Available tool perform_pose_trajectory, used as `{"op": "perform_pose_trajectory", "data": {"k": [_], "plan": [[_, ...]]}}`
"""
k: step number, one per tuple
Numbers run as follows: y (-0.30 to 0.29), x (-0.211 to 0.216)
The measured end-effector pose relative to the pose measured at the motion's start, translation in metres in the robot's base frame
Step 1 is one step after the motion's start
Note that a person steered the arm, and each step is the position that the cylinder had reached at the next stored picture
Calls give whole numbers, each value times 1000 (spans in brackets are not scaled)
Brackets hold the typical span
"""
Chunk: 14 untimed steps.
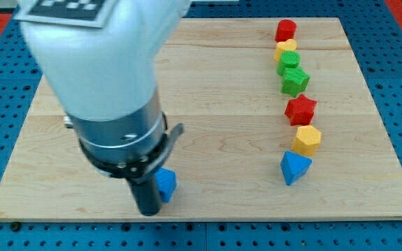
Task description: Locate the blue cube at the bottom side of the blue triangle
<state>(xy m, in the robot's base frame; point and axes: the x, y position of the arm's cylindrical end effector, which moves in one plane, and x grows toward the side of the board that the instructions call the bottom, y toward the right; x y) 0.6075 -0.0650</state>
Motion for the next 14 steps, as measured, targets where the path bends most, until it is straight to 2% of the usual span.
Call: {"op": "perform_pose_trajectory", "data": {"k": [1, 4, 10, 11, 14], "plan": [[5, 1], [-89, 10], [-196, 10], [-182, -14], [12, -38]]}}
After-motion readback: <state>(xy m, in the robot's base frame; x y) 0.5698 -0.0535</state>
